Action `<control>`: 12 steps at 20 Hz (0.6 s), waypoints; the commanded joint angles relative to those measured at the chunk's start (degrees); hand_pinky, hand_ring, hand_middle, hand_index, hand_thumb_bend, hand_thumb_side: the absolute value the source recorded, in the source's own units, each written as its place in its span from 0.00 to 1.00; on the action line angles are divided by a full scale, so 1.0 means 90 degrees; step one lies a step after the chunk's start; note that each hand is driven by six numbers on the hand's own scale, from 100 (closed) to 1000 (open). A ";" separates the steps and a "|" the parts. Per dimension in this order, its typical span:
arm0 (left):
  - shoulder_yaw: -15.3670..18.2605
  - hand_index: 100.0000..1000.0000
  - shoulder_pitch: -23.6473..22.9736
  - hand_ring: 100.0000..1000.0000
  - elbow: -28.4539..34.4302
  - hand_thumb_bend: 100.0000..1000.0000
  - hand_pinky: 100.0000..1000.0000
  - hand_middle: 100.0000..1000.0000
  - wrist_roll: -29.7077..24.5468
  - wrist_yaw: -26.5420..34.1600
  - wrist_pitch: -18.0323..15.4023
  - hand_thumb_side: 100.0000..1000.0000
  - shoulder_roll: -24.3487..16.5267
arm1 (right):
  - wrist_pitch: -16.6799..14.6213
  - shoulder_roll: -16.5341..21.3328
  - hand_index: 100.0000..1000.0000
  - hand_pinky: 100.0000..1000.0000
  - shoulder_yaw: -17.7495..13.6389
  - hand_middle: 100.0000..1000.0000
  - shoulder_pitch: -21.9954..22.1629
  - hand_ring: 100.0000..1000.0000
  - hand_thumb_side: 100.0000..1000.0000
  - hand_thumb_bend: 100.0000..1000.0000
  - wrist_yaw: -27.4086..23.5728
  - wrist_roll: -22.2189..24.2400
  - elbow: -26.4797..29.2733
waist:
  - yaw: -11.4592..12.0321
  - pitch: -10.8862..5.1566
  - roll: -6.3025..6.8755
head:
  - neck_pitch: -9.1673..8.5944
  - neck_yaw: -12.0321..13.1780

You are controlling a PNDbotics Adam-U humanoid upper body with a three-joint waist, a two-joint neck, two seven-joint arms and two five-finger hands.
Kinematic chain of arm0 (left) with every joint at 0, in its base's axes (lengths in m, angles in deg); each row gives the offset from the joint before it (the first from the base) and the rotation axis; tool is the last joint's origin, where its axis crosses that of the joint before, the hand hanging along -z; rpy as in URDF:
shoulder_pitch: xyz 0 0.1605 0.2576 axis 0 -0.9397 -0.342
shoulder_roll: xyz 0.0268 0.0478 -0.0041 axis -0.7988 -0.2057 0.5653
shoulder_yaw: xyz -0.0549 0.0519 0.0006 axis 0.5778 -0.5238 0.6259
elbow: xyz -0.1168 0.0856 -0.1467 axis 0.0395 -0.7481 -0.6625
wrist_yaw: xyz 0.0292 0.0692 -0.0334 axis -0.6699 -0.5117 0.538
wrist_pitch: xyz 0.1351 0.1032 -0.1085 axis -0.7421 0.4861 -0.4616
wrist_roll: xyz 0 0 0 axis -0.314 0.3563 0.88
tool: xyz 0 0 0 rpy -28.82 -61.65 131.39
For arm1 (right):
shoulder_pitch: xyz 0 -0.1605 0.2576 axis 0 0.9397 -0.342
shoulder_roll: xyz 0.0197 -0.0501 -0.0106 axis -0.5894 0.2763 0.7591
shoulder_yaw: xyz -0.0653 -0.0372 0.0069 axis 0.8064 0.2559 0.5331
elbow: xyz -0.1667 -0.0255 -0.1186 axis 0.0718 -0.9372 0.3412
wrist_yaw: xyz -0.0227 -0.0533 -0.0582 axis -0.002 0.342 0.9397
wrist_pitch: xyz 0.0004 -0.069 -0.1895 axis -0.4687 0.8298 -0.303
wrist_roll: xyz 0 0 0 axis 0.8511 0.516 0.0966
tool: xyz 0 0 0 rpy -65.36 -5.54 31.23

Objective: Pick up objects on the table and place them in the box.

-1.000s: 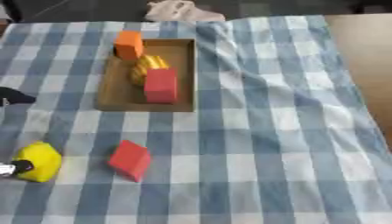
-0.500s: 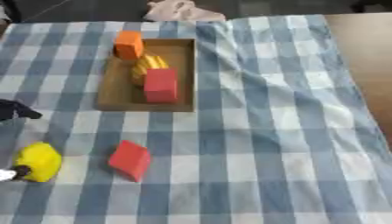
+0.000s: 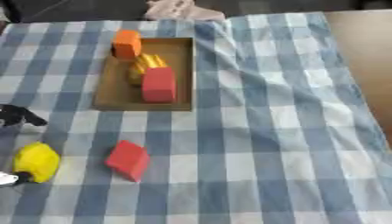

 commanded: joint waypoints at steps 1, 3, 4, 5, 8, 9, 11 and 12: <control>-0.0015 0.88 0.0100 0.86 -0.0021 0.44 0.90 0.75 0.0034 -0.0136 0.0029 0.32 -0.0077 | 0.0027 0.0107 0.84 0.83 -0.0063 0.64 -0.0050 0.81 0.56 0.00 0.0005 -0.0008 0.0094 | -0.0014 -0.0100 -0.0006 | -0.0042 0.0020; -0.0084 0.87 0.0140 0.85 -0.0070 0.43 0.90 0.75 0.0016 -0.0149 0.0015 0.33 -0.0031 | 0.0017 0.0094 0.84 0.83 -0.0070 0.64 -0.0056 0.81 0.56 0.00 -0.0015 -0.0012 0.0094 | -0.0024 -0.0098 -0.0004 | -0.0045 0.0029; -0.0118 0.87 0.0157 0.84 -0.0098 0.44 0.89 0.75 -0.0014 -0.0158 0.0006 0.34 -0.0013 | 0.0009 0.0088 0.84 0.83 -0.0074 0.64 -0.0058 0.81 0.56 0.00 -0.0023 -0.0017 0.0094 | -0.0030 -0.0096 -0.0004 | -0.0045 0.0031; -0.0150 0.87 0.0173 0.83 -0.0128 0.44 0.89 0.75 -0.0054 -0.0174 -0.0003 0.34 0.0002 | 0.0004 0.0083 0.84 0.83 -0.0079 0.64 -0.0058 0.81 0.56 0.00 -0.0029 -0.0022 0.0094 | -0.0036 -0.0094 -0.0004 | -0.0045 0.0034; -0.0239 0.86 0.0202 0.82 -0.0223 0.45 0.88 0.75 -0.0201 -0.0254 -0.0038 0.35 0.0025 | 0.0002 0.0063 0.84 0.83 -0.0096 0.64 -0.0048 0.81 0.56 0.00 -0.0038 -0.0033 0.0094 | -0.0054 -0.0087 -0.0003 | -0.0043 0.0047; -0.0253 0.86 0.0202 0.82 -0.0242 0.44 0.88 0.74 -0.0238 -0.0296 -0.0048 0.35 0.0029 | 0.0007 0.0056 0.84 0.83 -0.0101 0.64 -0.0040 0.81 0.56 0.00 -0.0039 -0.0035 0.0094 | -0.0058 -0.0085 -0.0002 | -0.0041 0.0049; -0.0264 0.82 0.0195 0.82 -0.0259 0.41 0.87 0.74 -0.0278 -0.0352 -0.0062 0.34 0.0039 | 0.0021 0.0046 0.84 0.83 -0.0108 0.64 -0.0025 0.81 0.56 0.00 -0.0047 -0.0037 0.0094 | -0.0062 -0.0081 0.0002 | -0.0040 0.0050; -0.0267 0.78 0.0193 0.81 -0.0262 0.39 0.86 0.73 -0.0291 -0.0369 -0.0066 0.34 0.0042 | 0.0023 0.0040 0.83 0.83 -0.0113 0.64 -0.0024 0.81 0.56 0.00 -0.0056 -0.0040 0.0094 | -0.0061 -0.0080 0.0005 | -0.0039 0.0052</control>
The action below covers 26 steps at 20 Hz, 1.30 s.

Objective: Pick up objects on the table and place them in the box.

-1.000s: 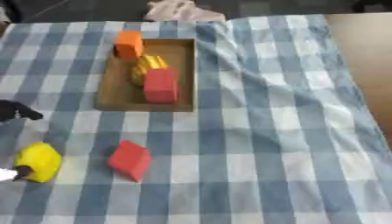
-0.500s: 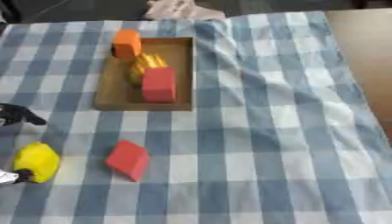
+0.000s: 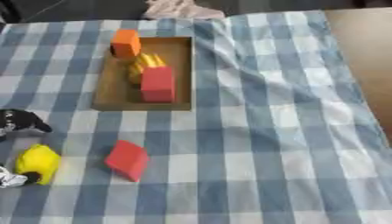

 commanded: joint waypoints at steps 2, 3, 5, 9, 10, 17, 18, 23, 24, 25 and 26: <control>0.0025 0.75 0.0080 0.79 -0.0001 0.32 0.84 0.71 -0.0084 -0.0096 -0.0008 0.33 -0.0108 | 0.0012 0.0114 0.83 0.83 -0.0115 0.64 -0.0030 0.81 0.56 0.00 -0.0052 -0.0030 0.0094 | -0.0009 -0.0108 0.0001 | -0.0041 0.0031; 0.0021 0.73 0.0082 0.79 -0.0010 0.29 0.83 0.70 -0.0093 -0.0086 -0.0003 0.32 -0.0098 | 0.0007 0.0111 0.83 0.83 -0.0117 0.63 -0.0029 0.81 0.56 0.00 -0.0059 -0.0027 0.0094 | -0.0010 -0.0108 0.0001 | -0.0042 0.0032; 0.0019 0.68 0.0086 0.75 -0.0020 0.14 0.80 0.65 -0.0086 -0.0029 0.0013 0.23 -0.0076 | 0.0001 0.0107 0.83 0.83 -0.0121 0.63 -0.0021 0.81 0.56 0.00 -0.0069 -0.0023 0.0094 | -0.0013 -0.0110 -0.0003 | -0.0043 0.0030; 0.0063 0.62 0.0112 0.70 0.0112 0.00 0.75 0.58 -0.0032 0.0126 0.0056 0.10 -0.0043 | -0.0005 0.0097 0.83 0.83 -0.0137 0.63 -0.0001 0.81 0.56 0.00 -0.0083 -0.0032 0.0094 | -0.0011 -0.0122 -0.0014 | -0.0041 0.0022; 0.0102 0.60 0.0127 0.69 0.0195 0.00 0.74 0.58 -0.0015 0.0136 0.0071 0.06 -0.0038 | -0.0006 0.0095 0.83 0.83 -0.0143 0.63 0.0004 0.81 0.56 0.00 -0.0087 -0.0038 0.0094 | -0.0007 -0.0125 -0.0016 | -0.0043 0.0019; 0.0514 0.59 0.0724 0.67 0.1002 0.00 0.74 0.56 0.0279 0.0020 0.0076 0.02 0.0045 | -0.0017 0.0111 0.83 0.83 -0.0162 0.63 0.0041 0.81 0.56 0.00 -0.0108 -0.0059 0.0094 | 0.0028 -0.0183 -0.0008 | 0.0006 -0.0048; 0.0532 0.58 0.0947 0.67 0.1023 0.00 0.74 0.55 0.0343 0.0022 0.0034 0.02 0.0104 | -0.0016 0.0117 0.83 0.83 -0.0156 0.63 0.0043 0.81 0.56 0.00 -0.0111 -0.0051 0.0094 | 0.0034 -0.0198 -0.0004 | 0.0014 -0.0062; 0.0343 0.58 0.2139 0.66 0.0962 0.00 0.74 0.56 0.0262 0.0064 0.0005 0.01 0.0519 | -0.0016 0.0139 0.83 0.83 -0.0106 0.64 0.0015 0.81 0.56 0.00 -0.0141 0.0014 0.0094 | 0.0011 -0.0266 0.0018 | 0.0011 -0.0117; 0.0299 0.58 0.2354 0.66 0.0875 0.00 0.74 0.56 0.0222 0.0006 -0.0018 0.00 0.0620 | -0.0022 0.0146 0.83 0.83 -0.0098 0.64 0.0003 0.81 0.56 0.00 -0.0147 0.0025 0.0094 | -0.0012 -0.0272 0.0023 | 0.0009 -0.0133; 0.0262 0.58 0.2557 0.66 0.0726 0.00 0.74 0.56 0.0208 -0.0083 -0.0015 0.00 0.0729 | -0.0030 0.0153 0.83 0.83 -0.0095 0.64 -0.0011 0.81 0.56 0.00 -0.0155 0.0031 0.0094 | -0.0036 -0.0276 0.0029 | 0.0007 -0.0140; 0.0220 0.58 0.2759 0.66 0.0535 0.00 0.74 0.56 0.0220 -0.0204 -0.0018 0.00 0.0847 | -0.0037 0.0157 0.83 0.83 -0.0094 0.64 -0.0028 0.81 0.56 0.00 -0.0167 0.0033 0.0094 | -0.0063 -0.0280 0.0035 | 0.0006 -0.0138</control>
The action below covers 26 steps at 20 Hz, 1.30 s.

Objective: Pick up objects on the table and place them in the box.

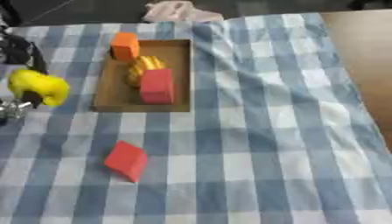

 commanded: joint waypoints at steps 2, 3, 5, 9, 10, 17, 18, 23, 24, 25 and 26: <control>-0.0130 0.59 0.0682 0.67 -0.0704 0.00 0.74 0.56 0.0057 -0.0459 -0.0058 0.00 0.0366 | -0.0034 0.0213 0.83 0.83 -0.0049 0.64 -0.0110 0.81 0.56 0.00 -0.0067 0.0025 0.0094 | -0.0069 -0.0168 0.0011 | -0.0015 -0.0010; -0.0182 0.59 0.0859 0.67 -0.0982 0.00 0.75 0.56 0.0130 -0.0608 -0.0098 0.00 0.0503 | -0.0043 0.0216 0.83 0.83 -0.0043 0.64 -0.0129 0.81 0.56 0.00 -0.0079 0.0033 0.0094 | -0.0094 -0.0171 0.0020 | -0.0027 0.0006; -0.0254 0.60 0.1166 0.67 -0.1561 0.00 0.75 0.56 0.0334 -0.0944 -0.0212 0.00 0.0775 | -0.0053 0.0217 0.83 0.83 -0.0023 0.64 -0.0172 0.81 0.56 0.00 -0.0106 0.0061 0.0094 | -0.0139 -0.0176 0.0031 | -0.0046 0.0051; -0.0255 0.60 0.1591 0.68 -0.2794 0.00 0.75 0.57 0.0727 -0.1637 -0.0366 0.00 0.1299 | -0.0081 0.0211 0.83 0.83 0.0023 0.64 -0.0256 0.81 0.55 0.00 -0.0141 0.0134 0.0094 | -0.0234 -0.0160 0.0029 | 0.0009 0.0166; -0.0227 0.60 0.1650 0.67 -0.3054 0.00 0.75 0.57 0.0825 -0.1759 -0.0401 0.00 0.1399 | -0.0089 0.0210 0.83 0.83 0.0022 0.64 -0.0264 0.81 0.55 0.00 -0.0143 0.0140 0.0094 | -0.0252 -0.0148 0.0026 | 0.0038 0.0197; -0.0125 0.61 0.1819 0.67 -0.4106 0.00 0.75 0.56 0.1232 -0.2209 -0.0561 0.00 0.1783 | -0.0084 0.0153 0.83 0.83 -0.0001 0.64 -0.0260 0.81 0.56 0.00 -0.0144 0.0119 0.0094 | -0.0297 -0.0080 0.0013 | 0.0129 0.0352; -0.0116 0.61 0.1842 0.67 -0.4224 0.00 0.75 0.57 0.1273 -0.2236 -0.0596 0.00 0.1836 | -0.0082 0.0144 0.83 0.83 0.0002 0.64 -0.0266 0.81 0.56 0.00 -0.0147 0.0122 0.0094 | -0.0295 -0.0075 0.0011 | 0.0124 0.0367; -0.0118 0.67 0.1893 0.71 -0.4621 0.02 0.79 0.60 0.1450 -0.2094 -0.0984 0.11 0.2026 | -0.0057 0.0095 0.83 0.83 0.0009 0.63 -0.0279 0.81 0.55 0.00 -0.0153 0.0139 0.0094 | -0.0293 -0.0046 -0.0007 | 0.0116 0.0404; -0.0118 0.68 0.1899 0.72 -0.4684 0.04 0.79 0.61 0.1497 -0.2082 -0.1066 0.15 0.2050 | -0.0052 0.0087 0.83 0.83 0.0008 0.63 -0.0281 0.81 0.55 0.00 -0.0156 0.0140 0.0094 | -0.0296 -0.0042 -0.0010 | 0.0113 0.0410; -0.0118 0.71 0.1903 0.73 -0.4751 0.07 0.80 0.62 0.1533 -0.2093 -0.1133 0.18 0.2069 | -0.0050 0.0078 0.83 0.83 0.0009 0.63 -0.0284 0.81 0.55 0.00 -0.0158 0.0142 0.0094 | -0.0300 -0.0038 -0.0013 | 0.0104 0.0415; -0.0118 0.74 0.1906 0.75 -0.4826 0.13 0.81 0.65 0.1545 -0.2141 -0.1178 0.22 0.2083 | -0.0050 0.0073 0.83 0.83 0.0010 0.63 -0.0287 0.81 0.55 0.00 -0.0159 0.0145 0.0094 | -0.0305 -0.0034 -0.0017 | 0.0092 0.0417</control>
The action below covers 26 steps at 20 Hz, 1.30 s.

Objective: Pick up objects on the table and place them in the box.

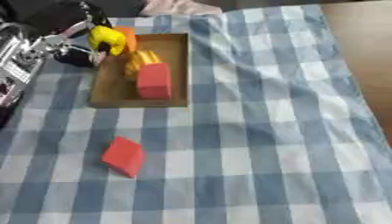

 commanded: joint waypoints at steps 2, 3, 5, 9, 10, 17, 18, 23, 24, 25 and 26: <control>0.0099 0.80 0.0159 0.79 -0.0214 0.18 0.84 0.70 0.0037 -0.0163 -0.0187 0.28 -0.0022 | 0.0005 0.0087 0.83 0.83 -0.0070 0.64 -0.0068 0.81 0.55 0.00 -0.0049 0.0013 0.0094 | -0.0017 -0.0113 -0.0049 | -0.0030 0.0029; 0.0104 0.85 0.0153 0.81 -0.0266 0.24 0.86 0.73 -0.0003 -0.0230 -0.0191 0.33 -0.0013 | -0.0003 0.0083 0.83 0.83 -0.0070 0.64 -0.0065 0.81 0.55 0.00 -0.0051 0.0017 0.0094 | -0.0018 -0.0113 -0.0050 | -0.0035 0.0024; 0.0118 0.94 0.0140 0.87 -0.0312 0.40 0.92 0.79 -0.0092 -0.0331 -0.0182 0.45 -0.0008 | -0.0008 0.0071 0.83 0.83 -0.0074 0.63 -0.0055 0.81 0.55 0.00 -0.0056 0.0024 0.0094 | -0.0016 -0.0116 -0.0052 | -0.0035 0.0013; 0.0148 1.00 0.0113 0.96 -0.0250 0.78 1.00 0.90 -0.0305 -0.0536 -0.0073 0.67 -0.0052 | -0.0005 0.0052 0.83 0.83 -0.0075 0.63 -0.0037 0.81 0.55 0.00 -0.0067 0.0043 0.0094 | -0.0002 -0.0135 -0.0052 | -0.0029 -0.0012; 0.0162 1.00 0.0108 0.97 -0.0233 0.85 1.00 0.91 -0.0378 -0.0593 -0.0026 0.71 -0.0066 | 0.0000 0.0049 0.83 0.83 -0.0076 0.63 -0.0035 0.81 0.55 0.00 -0.0071 0.0045 0.0094 | 0.0002 -0.0141 -0.0053 | -0.0026 -0.0020; 0.0248 1.00 0.0069 0.96 -0.0008 0.71 0.99 0.90 -0.0568 -0.0634 0.0118 0.67 -0.0130 | 0.0030 0.0030 0.83 0.83 -0.0071 0.63 -0.0004 0.81 0.55 0.00 -0.0084 0.0058 0.0094 | 0.0035 -0.0186 -0.0074 | -0.0018 -0.0058; 0.0249 1.00 0.0040 0.95 0.0115 0.65 0.98 0.89 -0.0534 -0.0547 0.0103 0.67 -0.0153 | 0.0032 0.0027 0.83 0.83 -0.0072 0.63 0.0002 0.81 0.54 0.00 -0.0082 0.0059 0.0094 | 0.0039 -0.0191 -0.0079 | -0.0017 -0.0063; 0.0114 0.92 -0.0367 0.88 0.1589 0.49 0.92 0.81 -0.0428 0.0581 0.0073 0.65 -0.0668 | 0.0036 0.0046 0.83 0.83 -0.0106 0.63 0.0056 0.81 0.54 0.00 -0.0056 0.0025 0.0094 | 0.0070 -0.0193 -0.0075 | -0.0028 -0.0134; 0.0055 0.90 -0.0490 0.87 0.2020 0.47 0.91 0.79 -0.0463 0.0919 0.0097 0.65 -0.0862 | 0.0035 0.0053 0.83 0.83 -0.0111 0.63 0.0066 0.81 0.54 0.00 -0.0049 0.0017 0.0094 | 0.0083 -0.0191 -0.0066 | -0.0029 -0.0157; -0.0007 0.90 -0.0624 0.86 0.2465 0.47 0.90 0.78 -0.0515 0.1259 0.0139 0.65 -0.1072 | 0.0034 0.0059 0.83 0.83 -0.0115 0.63 0.0071 0.81 0.54 0.00 -0.0045 0.0010 0.0094 | 0.0096 -0.0189 -0.0056 | -0.0031 -0.0181; -0.0069 0.90 -0.0766 0.86 0.2914 0.47 0.90 0.78 -0.0581 0.1593 0.0197 0.65 -0.1288 | 0.0033 0.0065 0.83 0.83 -0.0116 0.63 0.0074 0.81 0.54 0.00 -0.0041 0.0005 0.0094 | 0.0108 -0.0187 -0.0047 | -0.0036 -0.0202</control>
